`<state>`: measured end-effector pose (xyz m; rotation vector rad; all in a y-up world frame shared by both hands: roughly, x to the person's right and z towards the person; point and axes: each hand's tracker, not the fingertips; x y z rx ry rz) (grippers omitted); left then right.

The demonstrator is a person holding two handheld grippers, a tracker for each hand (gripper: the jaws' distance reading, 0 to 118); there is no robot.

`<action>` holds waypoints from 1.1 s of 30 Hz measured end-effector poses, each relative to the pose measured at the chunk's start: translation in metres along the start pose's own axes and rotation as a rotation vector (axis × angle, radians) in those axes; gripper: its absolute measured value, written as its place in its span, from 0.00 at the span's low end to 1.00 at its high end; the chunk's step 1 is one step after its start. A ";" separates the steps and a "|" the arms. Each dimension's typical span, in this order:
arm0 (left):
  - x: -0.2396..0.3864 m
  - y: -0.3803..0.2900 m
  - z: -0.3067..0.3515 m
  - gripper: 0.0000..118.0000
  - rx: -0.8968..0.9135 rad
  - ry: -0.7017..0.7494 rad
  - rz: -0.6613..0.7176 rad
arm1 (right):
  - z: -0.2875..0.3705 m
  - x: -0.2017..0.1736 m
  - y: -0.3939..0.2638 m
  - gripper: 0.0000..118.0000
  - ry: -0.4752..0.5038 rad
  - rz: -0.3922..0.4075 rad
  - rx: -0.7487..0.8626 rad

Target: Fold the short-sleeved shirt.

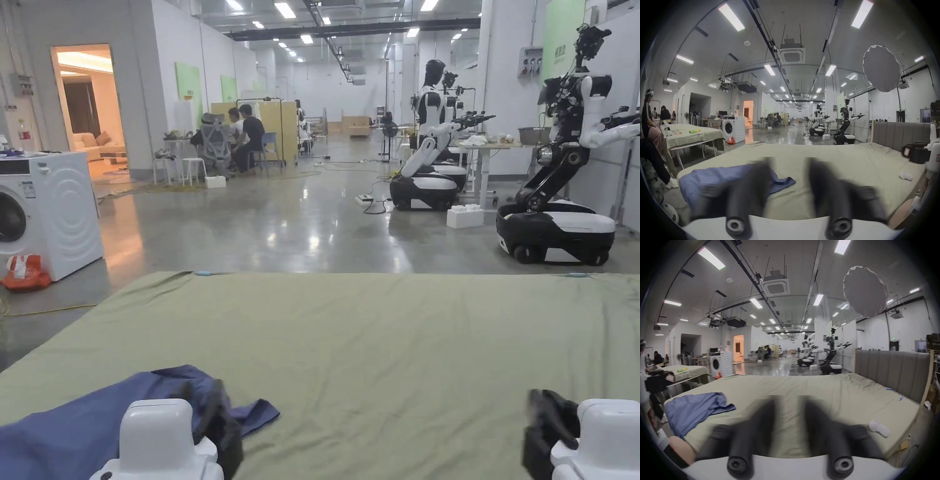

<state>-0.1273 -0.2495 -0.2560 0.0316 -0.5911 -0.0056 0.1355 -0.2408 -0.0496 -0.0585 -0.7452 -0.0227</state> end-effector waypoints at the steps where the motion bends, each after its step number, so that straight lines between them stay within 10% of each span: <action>1: 0.000 0.001 0.000 0.00 0.005 0.018 0.001 | 0.002 0.002 -0.001 0.04 -0.029 -0.018 0.015; 10: -0.061 0.009 0.016 0.00 -0.039 0.069 0.037 | -0.011 -0.023 0.004 0.04 0.084 0.000 -0.027; 21: -0.214 -0.032 0.092 0.00 -0.190 0.518 0.067 | -0.052 -0.205 -0.018 0.04 0.603 0.074 -0.078; 33: -0.210 -0.084 -0.090 0.00 -0.457 0.253 0.045 | -0.113 -0.197 -0.065 0.04 0.663 0.162 -0.147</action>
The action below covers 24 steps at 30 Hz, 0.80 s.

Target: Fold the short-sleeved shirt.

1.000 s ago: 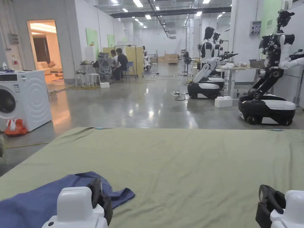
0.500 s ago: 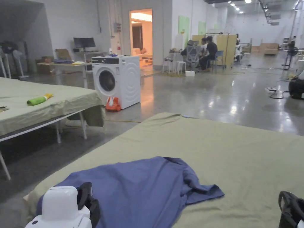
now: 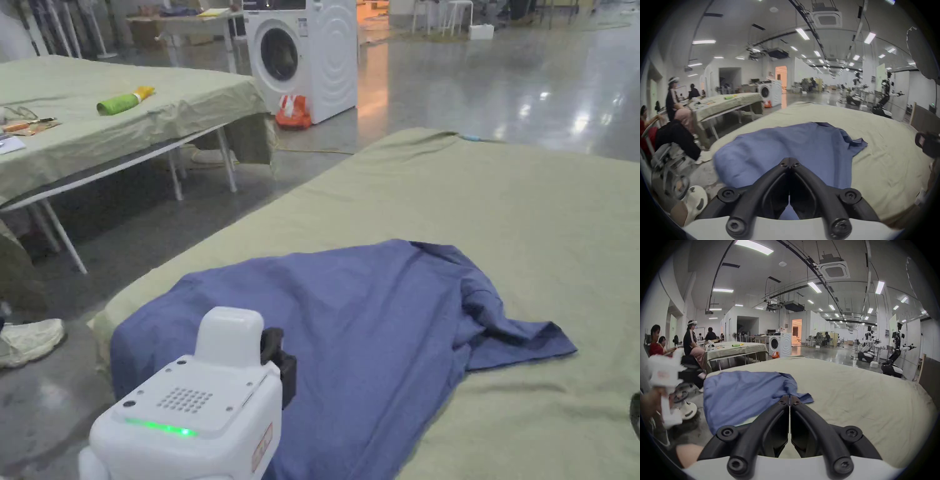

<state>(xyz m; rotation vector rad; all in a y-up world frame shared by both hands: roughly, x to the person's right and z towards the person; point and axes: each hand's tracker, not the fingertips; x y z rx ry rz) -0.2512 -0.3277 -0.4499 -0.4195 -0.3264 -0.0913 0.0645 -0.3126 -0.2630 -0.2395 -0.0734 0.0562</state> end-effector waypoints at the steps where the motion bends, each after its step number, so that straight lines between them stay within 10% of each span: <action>1: 0.015 0.015 -0.029 0.00 -0.025 -0.050 -0.020 | -0.001 0.013 -0.006 0.04 -0.021 0.024 -0.008; 6: 0.096 0.079 -0.164 0.09 -0.241 -0.393 -0.089 | -0.006 0.065 -0.012 0.04 -0.094 -0.051 -0.065; 7: 0.113 0.085 -0.192 0.42 -0.289 -0.455 -0.049 | -0.007 0.075 -0.012 0.04 -0.106 -0.099 -0.075; 8: 0.126 0.088 -0.212 0.42 -0.305 -0.444 -0.044 | -0.008 0.082 -0.011 0.04 -0.112 -0.140 -0.071; 11: 0.165 0.086 -0.273 1.00 -0.295 -0.400 -0.071 | -0.008 0.099 -0.009 0.04 -0.115 -0.188 -0.067; 17: 0.185 0.083 -0.308 0.98 -0.538 -0.180 -0.177 | 0.001 0.105 -0.005 0.04 -0.108 -0.215 -0.058; 18: 0.185 0.081 -0.307 0.85 -0.575 -0.173 -0.158 | 0.002 0.104 -0.004 0.04 -0.106 -0.216 -0.056; 19: 0.181 0.074 -0.306 0.31 -0.555 -0.174 -0.131 | 0.004 0.104 -0.002 0.04 -0.106 -0.218 -0.048; 20: 0.180 0.072 -0.301 0.03 -0.500 -0.088 -0.158 | 0.006 0.104 0.000 0.04 -0.108 -0.221 -0.038; 24: 0.179 0.083 -0.267 0.03 -0.461 -0.161 -0.097 | 0.023 0.106 0.015 0.04 -0.124 -0.245 0.003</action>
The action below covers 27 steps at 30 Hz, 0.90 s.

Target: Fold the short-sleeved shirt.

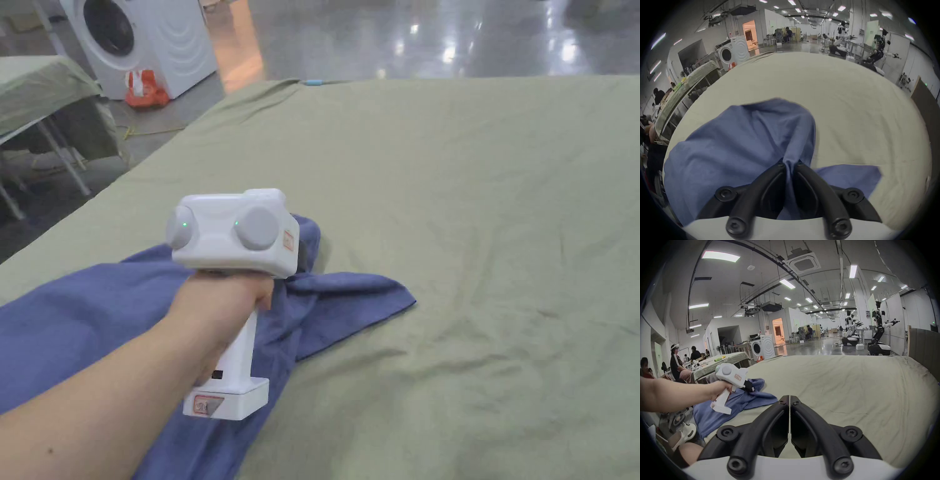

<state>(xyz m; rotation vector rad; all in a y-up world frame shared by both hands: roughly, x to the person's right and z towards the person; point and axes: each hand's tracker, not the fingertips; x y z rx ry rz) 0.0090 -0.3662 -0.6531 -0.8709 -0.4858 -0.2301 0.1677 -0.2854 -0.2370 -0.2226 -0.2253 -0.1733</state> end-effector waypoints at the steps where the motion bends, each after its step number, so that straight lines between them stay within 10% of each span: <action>1: 0.006 0.003 0.019 0.03 0.064 -0.008 -0.015 | 0.009 0.001 0.004 0.04 -0.004 0.000 0.016; 14: 0.279 -0.004 0.217 0.03 0.337 -0.504 -0.295 | 0.208 0.069 0.030 0.04 -0.324 0.068 0.144; 27: 0.612 -0.157 0.185 0.03 0.032 -0.827 -0.592 | 0.346 0.120 -0.024 0.04 -0.702 -0.004 0.085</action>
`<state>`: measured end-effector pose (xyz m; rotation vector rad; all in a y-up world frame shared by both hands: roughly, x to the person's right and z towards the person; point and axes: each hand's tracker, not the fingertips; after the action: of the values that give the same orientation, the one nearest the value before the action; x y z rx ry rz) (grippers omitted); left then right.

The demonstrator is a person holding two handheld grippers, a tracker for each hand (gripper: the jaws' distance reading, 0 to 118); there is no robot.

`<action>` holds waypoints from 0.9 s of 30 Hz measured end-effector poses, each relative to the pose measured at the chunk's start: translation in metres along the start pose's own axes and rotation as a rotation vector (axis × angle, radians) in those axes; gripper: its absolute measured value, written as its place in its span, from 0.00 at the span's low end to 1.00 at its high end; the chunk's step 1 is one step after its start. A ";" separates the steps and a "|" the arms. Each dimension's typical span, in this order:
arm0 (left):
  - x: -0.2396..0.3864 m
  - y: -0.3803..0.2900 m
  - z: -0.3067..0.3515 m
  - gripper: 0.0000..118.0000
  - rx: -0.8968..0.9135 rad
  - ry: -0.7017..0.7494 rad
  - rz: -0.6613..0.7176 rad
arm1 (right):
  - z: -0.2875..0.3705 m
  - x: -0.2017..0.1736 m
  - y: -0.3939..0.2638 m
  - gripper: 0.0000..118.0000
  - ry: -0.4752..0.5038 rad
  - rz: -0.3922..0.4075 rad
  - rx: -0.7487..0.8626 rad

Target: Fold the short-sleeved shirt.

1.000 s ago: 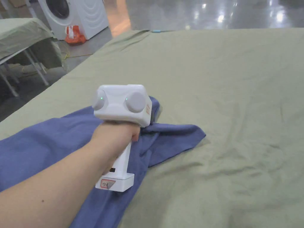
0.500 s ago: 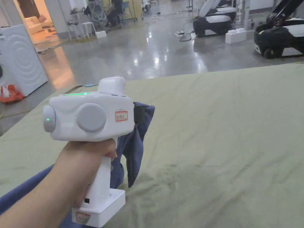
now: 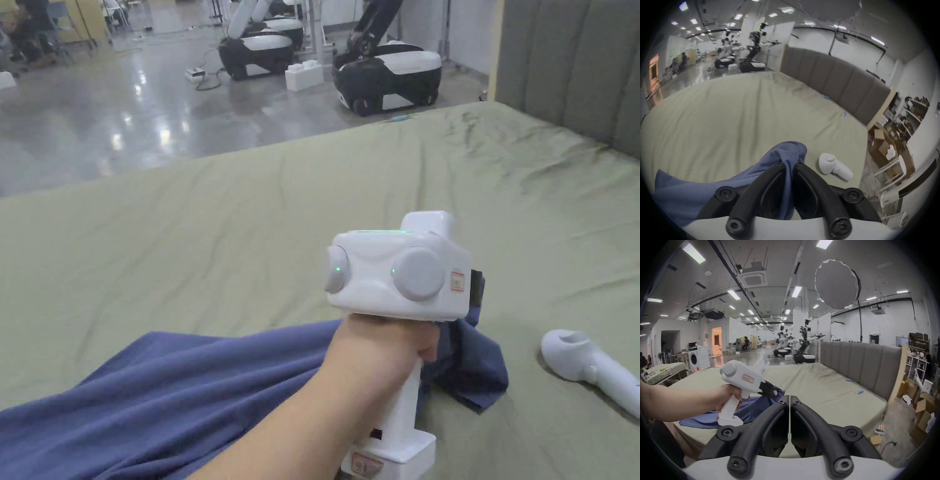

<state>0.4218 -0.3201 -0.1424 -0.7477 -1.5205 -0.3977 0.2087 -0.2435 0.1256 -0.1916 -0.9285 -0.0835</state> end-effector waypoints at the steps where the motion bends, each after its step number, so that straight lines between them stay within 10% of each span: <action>1: 0.005 -0.007 -0.011 0.03 -0.028 0.010 -0.020 | 0.001 0.002 -0.004 0.04 -0.002 -0.007 -0.010; 4: -0.008 -0.025 -0.020 0.18 -0.038 -0.020 0.000 | -0.003 0.001 -0.013 0.04 -0.012 -0.019 -0.033; 6: -0.022 -0.031 -0.013 0.93 -0.063 -0.031 0.063 | -0.008 -0.004 -0.017 0.04 -0.002 -0.025 -0.045; 8: -0.038 -0.043 0.014 1.00 -0.002 -0.063 0.050 | -0.026 0.063 -0.012 0.04 0.025 -0.024 -0.049; 11: -0.055 -0.065 0.071 1.00 0.049 0.019 0.011 | -0.037 0.049 -0.011 0.04 0.057 -0.008 -0.038; 13: -0.074 -0.066 0.131 0.86 0.131 0.094 -0.038 | -0.046 0.037 -0.010 0.04 0.085 0.003 -0.020; 16: -0.102 -0.113 0.226 0.21 0.262 0.242 -0.104 | -0.062 0.014 -0.008 0.04 0.125 0.027 0.007; 19: -0.137 -0.164 0.310 0.03 0.365 0.436 -0.039 | -0.080 -0.010 -0.012 0.04 0.170 0.039 0.020; 27: -0.219 -0.287 0.418 0.00 0.394 0.619 0.322 | -0.114 -0.056 -0.035 0.04 0.236 0.074 -0.068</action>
<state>-0.0909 -0.2997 -0.3468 -0.4800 -0.8379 -0.0643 0.2596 -0.3011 0.0181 -0.2729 -0.6836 -0.0675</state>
